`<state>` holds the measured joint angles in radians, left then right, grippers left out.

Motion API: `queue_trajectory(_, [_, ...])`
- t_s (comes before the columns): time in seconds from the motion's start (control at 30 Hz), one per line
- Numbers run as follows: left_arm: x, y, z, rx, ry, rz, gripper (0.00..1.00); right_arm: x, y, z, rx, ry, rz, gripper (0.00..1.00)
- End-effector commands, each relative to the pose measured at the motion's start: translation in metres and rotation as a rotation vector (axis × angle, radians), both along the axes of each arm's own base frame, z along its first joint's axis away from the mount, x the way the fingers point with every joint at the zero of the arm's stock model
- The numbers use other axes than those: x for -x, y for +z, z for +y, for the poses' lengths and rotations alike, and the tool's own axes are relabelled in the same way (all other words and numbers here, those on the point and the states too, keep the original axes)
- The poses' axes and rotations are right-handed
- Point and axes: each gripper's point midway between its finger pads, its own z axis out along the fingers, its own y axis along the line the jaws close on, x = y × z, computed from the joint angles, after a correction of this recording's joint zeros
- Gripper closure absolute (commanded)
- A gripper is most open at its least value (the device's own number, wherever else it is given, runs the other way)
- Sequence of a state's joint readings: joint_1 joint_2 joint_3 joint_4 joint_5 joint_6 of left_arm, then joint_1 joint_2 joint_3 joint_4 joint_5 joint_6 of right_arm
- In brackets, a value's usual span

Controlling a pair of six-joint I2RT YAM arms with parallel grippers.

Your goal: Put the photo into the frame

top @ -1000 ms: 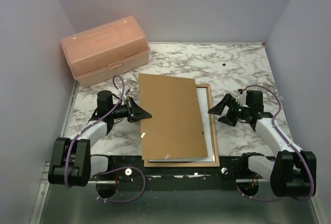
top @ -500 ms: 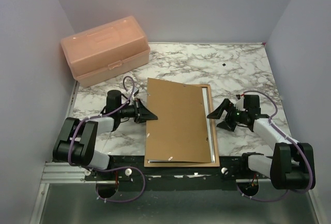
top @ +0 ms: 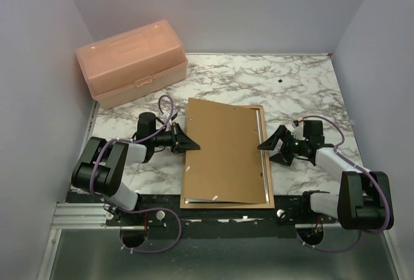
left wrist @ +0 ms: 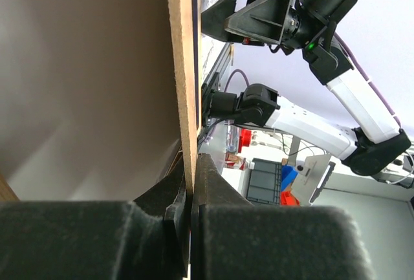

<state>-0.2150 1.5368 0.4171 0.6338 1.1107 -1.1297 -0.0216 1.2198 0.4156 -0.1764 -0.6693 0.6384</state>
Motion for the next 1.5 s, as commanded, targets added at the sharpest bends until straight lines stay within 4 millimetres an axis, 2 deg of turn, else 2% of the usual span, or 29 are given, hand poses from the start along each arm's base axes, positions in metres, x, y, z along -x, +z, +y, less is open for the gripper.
queue_trajectory(0.0, [-0.01,0.015,-0.009,0.03,-0.026,-0.094,1.0,0.002,-0.001,0.004,-0.038,0.01,0.001,0.1])
queue_trajectory(0.37, [-0.014,0.016,-0.018,0.06,-0.03,-0.089,1.0,0.004,0.0,0.006,-0.058,0.021,-0.004,0.1])
queue_trajectory(0.73, [-0.014,-0.002,-0.021,0.035,-0.035,-0.054,1.0,0.004,-0.001,0.006,-0.055,0.023,-0.005,0.11])
queue_trajectory(1.03, [-0.022,-0.033,-0.012,-0.249,0.008,-0.059,1.0,0.003,-0.002,0.005,-0.045,0.021,-0.008,0.11])
queue_trajectory(1.47, [-0.024,-0.057,-0.016,-0.441,0.005,-0.042,1.0,0.003,-0.003,0.004,-0.037,0.023,-0.011,0.11])
